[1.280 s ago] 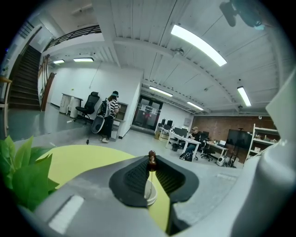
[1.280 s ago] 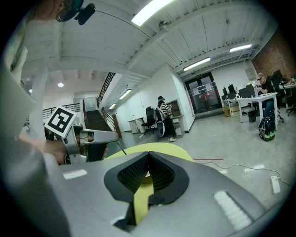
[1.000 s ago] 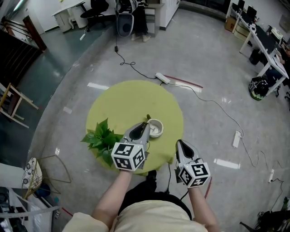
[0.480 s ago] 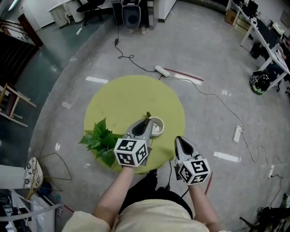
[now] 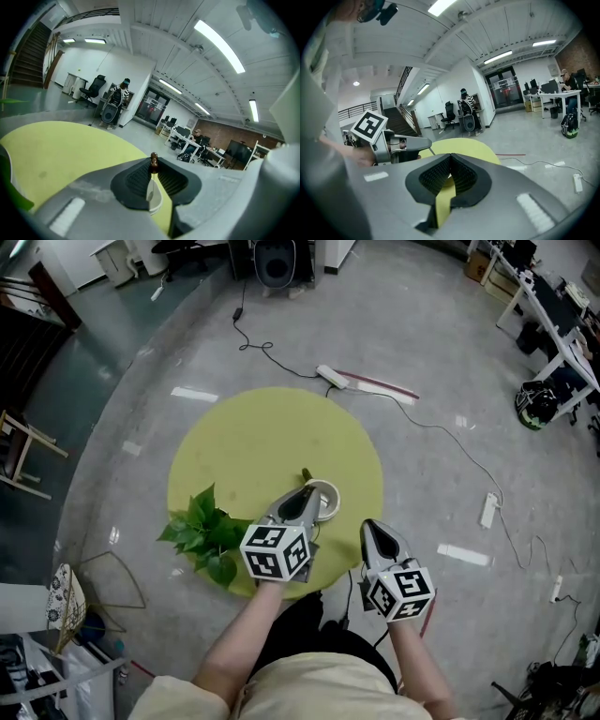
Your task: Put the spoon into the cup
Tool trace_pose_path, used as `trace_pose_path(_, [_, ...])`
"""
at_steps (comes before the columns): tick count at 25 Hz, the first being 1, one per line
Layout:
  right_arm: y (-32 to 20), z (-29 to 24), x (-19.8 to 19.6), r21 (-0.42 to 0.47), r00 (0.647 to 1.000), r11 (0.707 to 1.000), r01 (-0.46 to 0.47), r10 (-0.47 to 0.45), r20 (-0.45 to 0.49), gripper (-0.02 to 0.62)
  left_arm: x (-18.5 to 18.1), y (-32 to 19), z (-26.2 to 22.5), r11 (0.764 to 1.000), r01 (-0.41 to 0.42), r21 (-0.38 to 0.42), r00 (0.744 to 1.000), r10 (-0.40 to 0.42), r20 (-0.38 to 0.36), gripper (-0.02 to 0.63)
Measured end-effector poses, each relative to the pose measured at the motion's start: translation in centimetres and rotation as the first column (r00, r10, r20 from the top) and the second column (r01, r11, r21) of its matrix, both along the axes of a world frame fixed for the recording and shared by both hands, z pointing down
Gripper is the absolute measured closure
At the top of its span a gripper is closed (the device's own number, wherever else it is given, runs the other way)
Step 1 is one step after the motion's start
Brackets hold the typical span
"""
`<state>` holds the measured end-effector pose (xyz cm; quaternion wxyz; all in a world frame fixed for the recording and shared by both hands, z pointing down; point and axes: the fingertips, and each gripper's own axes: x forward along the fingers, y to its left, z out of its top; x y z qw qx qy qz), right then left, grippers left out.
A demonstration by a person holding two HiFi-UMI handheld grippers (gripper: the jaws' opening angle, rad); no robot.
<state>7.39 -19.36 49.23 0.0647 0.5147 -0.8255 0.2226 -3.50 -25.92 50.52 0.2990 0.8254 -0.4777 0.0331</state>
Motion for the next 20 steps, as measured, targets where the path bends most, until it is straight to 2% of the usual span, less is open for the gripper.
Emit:
trace_pose_path(13, [-0.8,0.7,0.2,-0.028,1.000,0.999,-0.021,0.021,-0.006,0.595,0.4,-0.6,2.6,0.997,-0.011,-0.082,0.999,0.008,-0.032,0.561])
trace_pose_path(20, [-1.2,0.9,0.1,-0.041,1.000,0.999,-0.020,0.020,-0.006,0.595,-0.1,-1.0,2.9,0.996,-0.008,-0.089,1.000,0.006,-0.022,0.561])
